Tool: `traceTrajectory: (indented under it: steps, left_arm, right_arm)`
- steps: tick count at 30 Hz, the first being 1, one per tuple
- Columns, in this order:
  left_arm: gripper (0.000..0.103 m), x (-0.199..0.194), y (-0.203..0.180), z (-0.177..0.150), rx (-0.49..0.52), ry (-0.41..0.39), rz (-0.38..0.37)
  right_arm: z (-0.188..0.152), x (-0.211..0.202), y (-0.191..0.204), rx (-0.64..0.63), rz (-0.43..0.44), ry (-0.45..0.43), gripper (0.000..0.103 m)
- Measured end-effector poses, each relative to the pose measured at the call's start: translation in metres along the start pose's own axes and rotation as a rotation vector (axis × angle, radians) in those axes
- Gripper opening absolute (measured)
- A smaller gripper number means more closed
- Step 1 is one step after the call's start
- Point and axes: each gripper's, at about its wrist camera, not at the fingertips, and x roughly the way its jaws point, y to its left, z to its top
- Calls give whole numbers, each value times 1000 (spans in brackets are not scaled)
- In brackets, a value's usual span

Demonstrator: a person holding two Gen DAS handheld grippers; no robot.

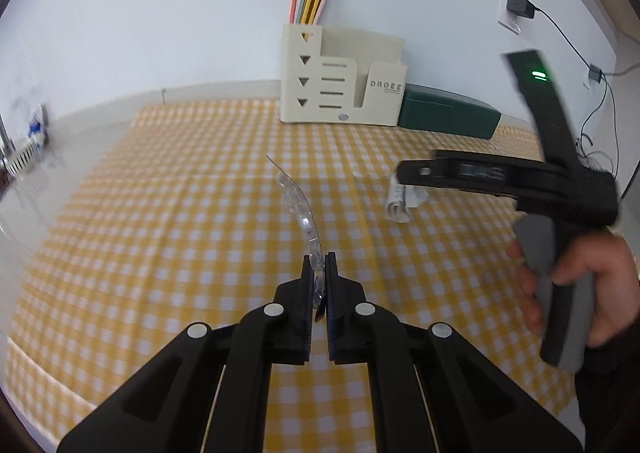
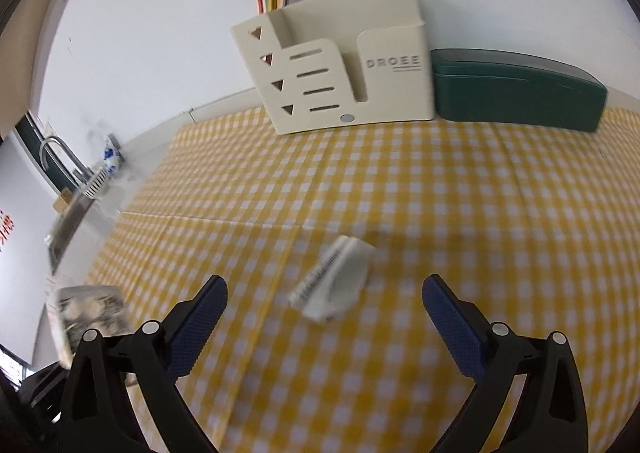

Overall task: Collect trash
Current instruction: 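Grasp the clear plastic strip with the left tool while the right tool grasps the white paper, then carry the plastic strip and white paper down over the wastebasket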

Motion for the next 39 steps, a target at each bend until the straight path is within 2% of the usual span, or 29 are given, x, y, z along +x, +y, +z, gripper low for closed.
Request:
traceTrajectory:
  steps: [2, 4, 5, 7, 8, 10, 16, 21, 25, 32, 39]
  left_arm:
    - [6, -3, 3, -1, 6, -2, 0]
    - [6, -6, 5, -2, 1, -1, -1]
    - [6, -6, 7, -2, -3, 0, -1]
    - [6, -8, 8, -3, -8, 0, 2]
    - [6, -10, 9, -4, -8, -2, 4]
    - [6, -11, 8, -4, -5, -5, 9]
    - [6, -20, 3, -11, -24, -6, 11]
    - [6, -36, -9, -23, -49, 0, -3]
    - [6, -59, -30, -39, -29, -15, -5]
    - [6, -99, -64, -87, -22, -12, -32]
    - [6, -138, -90, -158, 10, 21, -77]
  right_arm:
    - [-1, 11, 5, -16, -15, 14, 95]
    - [-3, 17, 10, -41, -36, 22, 77]
    - [-5, 21, 13, -61, -46, 30, 74]
    - [-7, 27, 17, -101, -65, 43, 55]
    - [-10, 28, 18, -125, -81, 49, 37]
    - [-13, 24, 16, -134, -77, 43, 25]
    - [-25, -10, 4, -124, -27, 18, 17]
    - [-48, -58, -1, -122, -4, -18, 16]
    - [-72, -95, -6, -111, 20, -47, 16]
    - [-138, -155, -7, -126, 83, -63, 16]
    - [-225, -206, 2, -178, 124, -60, 16]
